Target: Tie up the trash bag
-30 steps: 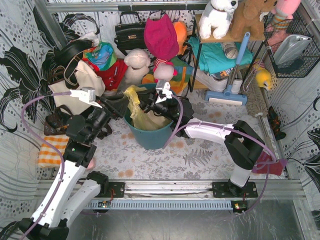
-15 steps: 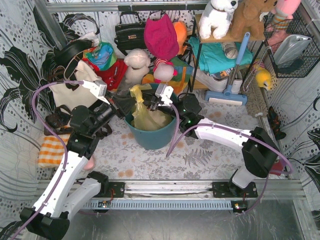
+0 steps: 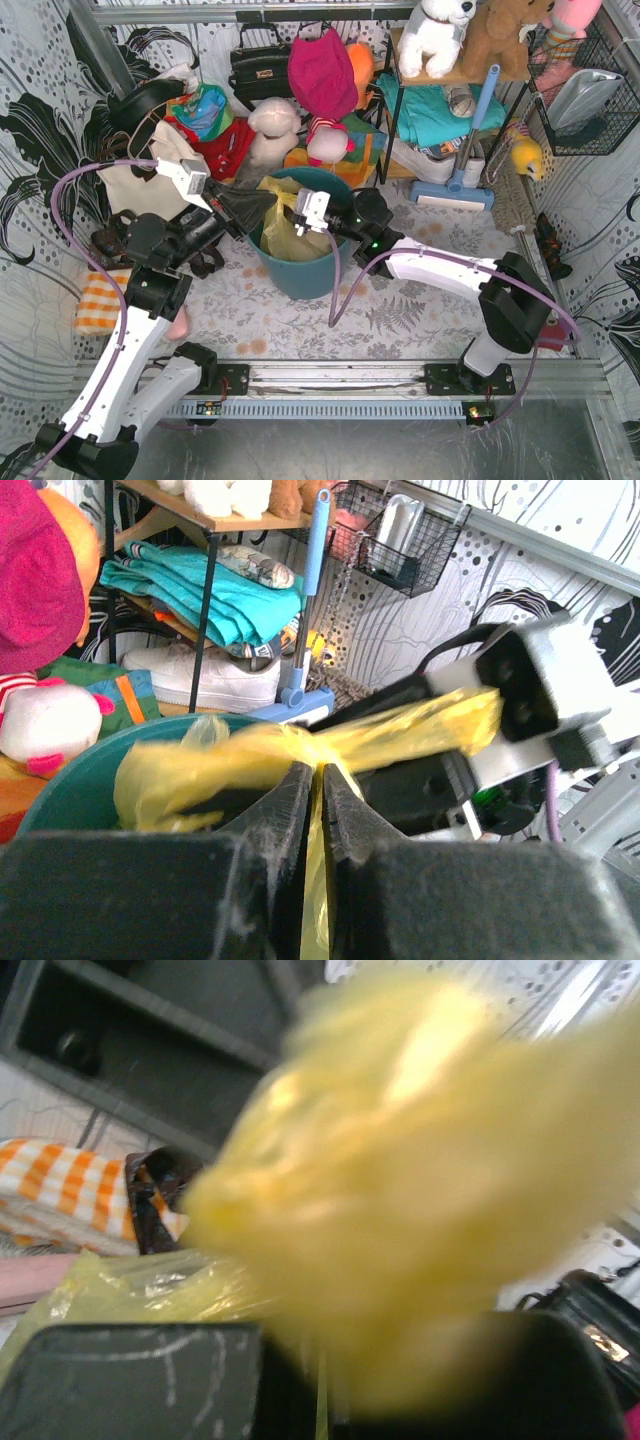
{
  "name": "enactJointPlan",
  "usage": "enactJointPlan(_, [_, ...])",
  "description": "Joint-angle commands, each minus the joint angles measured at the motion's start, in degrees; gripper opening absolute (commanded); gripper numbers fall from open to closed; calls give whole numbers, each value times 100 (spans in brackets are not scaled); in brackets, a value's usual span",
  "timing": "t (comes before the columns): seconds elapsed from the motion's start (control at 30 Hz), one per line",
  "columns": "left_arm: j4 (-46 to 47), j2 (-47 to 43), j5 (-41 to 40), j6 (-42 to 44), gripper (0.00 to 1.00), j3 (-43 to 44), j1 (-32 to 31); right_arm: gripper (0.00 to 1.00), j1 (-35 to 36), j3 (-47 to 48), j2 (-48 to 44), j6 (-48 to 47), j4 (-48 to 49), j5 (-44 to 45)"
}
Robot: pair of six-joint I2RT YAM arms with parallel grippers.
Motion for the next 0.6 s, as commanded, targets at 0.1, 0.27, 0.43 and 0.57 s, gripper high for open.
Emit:
enactJointPlan(0.1, [337,46,415,-29,18,167,-17,0,57,-11,500,296,1133,-456])
enactJointPlan(0.27, [76,-127,304,-143,21,-56,-18,0,53,-92,682,722,2217,-222])
enactJointPlan(0.43, [-117,-357,184,-200,30,-212,-25,0,57,-124,832,1298,2960,-176])
enactJointPlan(0.57, [-374,-583,-37,-131,47,-174,-19,0,55,-155,916,1510,3295,-117])
